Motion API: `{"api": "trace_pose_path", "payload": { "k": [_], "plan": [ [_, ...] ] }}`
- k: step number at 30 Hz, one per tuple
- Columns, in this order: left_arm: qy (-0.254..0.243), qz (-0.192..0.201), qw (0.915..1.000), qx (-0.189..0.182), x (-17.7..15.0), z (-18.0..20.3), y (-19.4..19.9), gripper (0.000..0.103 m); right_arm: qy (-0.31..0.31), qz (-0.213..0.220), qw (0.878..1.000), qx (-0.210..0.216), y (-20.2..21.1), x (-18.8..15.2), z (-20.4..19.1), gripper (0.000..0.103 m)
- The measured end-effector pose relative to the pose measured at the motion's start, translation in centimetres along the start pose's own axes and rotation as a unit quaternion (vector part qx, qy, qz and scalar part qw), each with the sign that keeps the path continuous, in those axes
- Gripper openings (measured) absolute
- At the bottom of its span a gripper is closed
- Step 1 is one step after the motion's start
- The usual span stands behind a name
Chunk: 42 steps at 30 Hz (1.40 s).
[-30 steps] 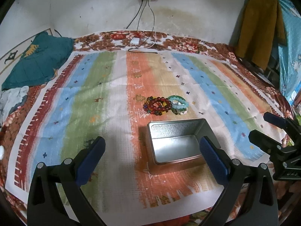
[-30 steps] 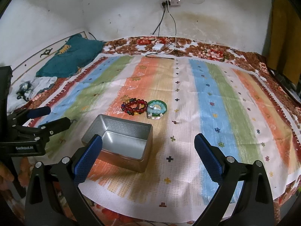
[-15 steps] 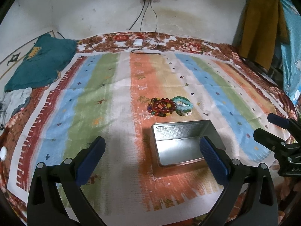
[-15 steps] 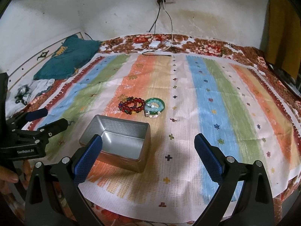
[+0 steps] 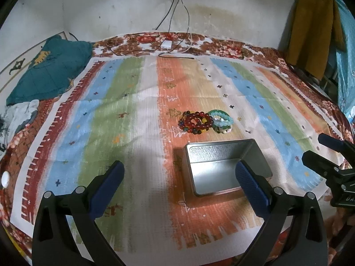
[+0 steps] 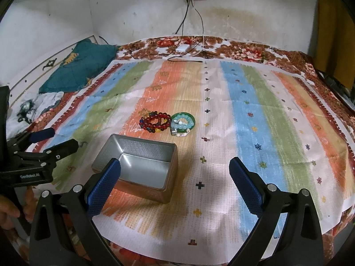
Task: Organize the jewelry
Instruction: 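Move both tools toward the bracelets lying beside the silver tin box, then lower left tool over dark red bead bracelet while right tool lowers over pale blue bracelet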
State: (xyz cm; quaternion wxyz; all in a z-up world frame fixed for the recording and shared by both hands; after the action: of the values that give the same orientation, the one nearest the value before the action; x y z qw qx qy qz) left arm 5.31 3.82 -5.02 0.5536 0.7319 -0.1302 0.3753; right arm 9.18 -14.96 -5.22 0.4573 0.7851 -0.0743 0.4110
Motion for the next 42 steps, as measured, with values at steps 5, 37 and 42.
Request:
{"api": "trace_pose_path", "payload": {
  "k": [5, 37, 42],
  "plan": [
    [-0.005, 0.006, 1.0000, -0.001, 0.3, 0.4, -0.1, 0.098, 0.005, -0.003, 1.000, -0.002, -0.5, 0.3, 0.0, 0.099],
    [-0.051, -0.035, 0.9981, 0.005, 3.8, 2.6, -6.4, 0.097, -0.012, -0.043, 0.999, -0.022, -5.4, 4.2, 2.7, 0.099],
    [-0.046, -0.047, 0.9978, -0.006, 4.2, 2.7, -7.3, 0.097, -0.031, -0.050, 0.998, -0.015, -6.3, 4.6, 3.4, 0.099]
  ]
}}
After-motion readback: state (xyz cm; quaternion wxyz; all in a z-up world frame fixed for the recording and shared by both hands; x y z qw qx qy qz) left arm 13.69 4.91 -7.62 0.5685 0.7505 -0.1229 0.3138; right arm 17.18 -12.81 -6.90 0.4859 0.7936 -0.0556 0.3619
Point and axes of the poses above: each gripper's, at about its wrist camera, not at the fingertips, and y roughly against the way its jaws point, z to its right, x to its top, the point moved 6 cm from there along -y, roughly the way its jaws point, and after that the axes turned 15 degrees about x, right-handed, at the moved point
